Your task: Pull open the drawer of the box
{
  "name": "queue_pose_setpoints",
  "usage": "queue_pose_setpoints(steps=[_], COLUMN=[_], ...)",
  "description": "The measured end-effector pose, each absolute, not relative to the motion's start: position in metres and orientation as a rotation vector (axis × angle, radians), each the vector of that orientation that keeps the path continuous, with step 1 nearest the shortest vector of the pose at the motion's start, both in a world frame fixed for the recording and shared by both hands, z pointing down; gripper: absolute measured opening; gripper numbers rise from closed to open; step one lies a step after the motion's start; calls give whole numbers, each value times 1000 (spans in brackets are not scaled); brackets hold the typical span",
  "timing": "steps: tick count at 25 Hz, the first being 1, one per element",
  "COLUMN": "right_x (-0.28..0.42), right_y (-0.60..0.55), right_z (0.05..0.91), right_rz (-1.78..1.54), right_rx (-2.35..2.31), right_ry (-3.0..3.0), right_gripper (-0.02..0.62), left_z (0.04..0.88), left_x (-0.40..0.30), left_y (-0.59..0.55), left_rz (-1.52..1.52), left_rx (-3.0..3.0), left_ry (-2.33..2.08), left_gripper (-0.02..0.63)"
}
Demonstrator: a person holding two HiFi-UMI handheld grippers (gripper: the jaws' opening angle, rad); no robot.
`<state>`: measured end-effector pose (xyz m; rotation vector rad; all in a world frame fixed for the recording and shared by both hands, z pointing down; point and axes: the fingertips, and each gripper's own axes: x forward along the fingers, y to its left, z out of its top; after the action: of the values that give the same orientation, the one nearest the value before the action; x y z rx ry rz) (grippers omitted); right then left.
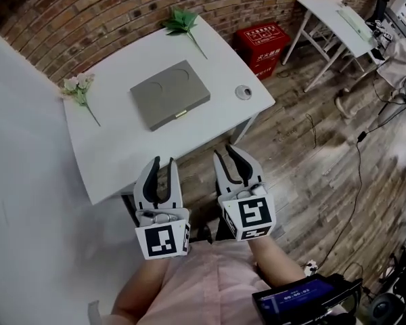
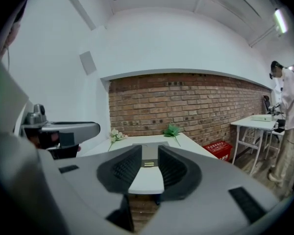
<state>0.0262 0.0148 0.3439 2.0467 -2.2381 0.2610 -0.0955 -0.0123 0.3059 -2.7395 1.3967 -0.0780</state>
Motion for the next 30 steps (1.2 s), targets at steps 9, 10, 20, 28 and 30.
queue_pose_setpoints(steps=[9,10,20,28,30], right_x=[49,51,69,63,60], right_y=[-44,-51,-112,-151,-155], right_z=[362,362,355,340,337], right_rz=[363,368,393,425,412], right_rx=[1912,1894,1740,1589,1565], right_ry=[-2344,-2357,-2490,-2606,-2619], right_gripper=[100,100,94,95,95], left_z=[319,319,306,284,281], left_x=[-65,-62,-35,-43,-49], left_y=[-60,-65,-106,-131,-130], left_rz=[-176,-184,-197,-132,-111], left_rx=[-2691,-2685,-2612,-2486,-2460], left_ry=[1510,1525,1647,1760,1788], left_gripper=[95,95,84,77,75])
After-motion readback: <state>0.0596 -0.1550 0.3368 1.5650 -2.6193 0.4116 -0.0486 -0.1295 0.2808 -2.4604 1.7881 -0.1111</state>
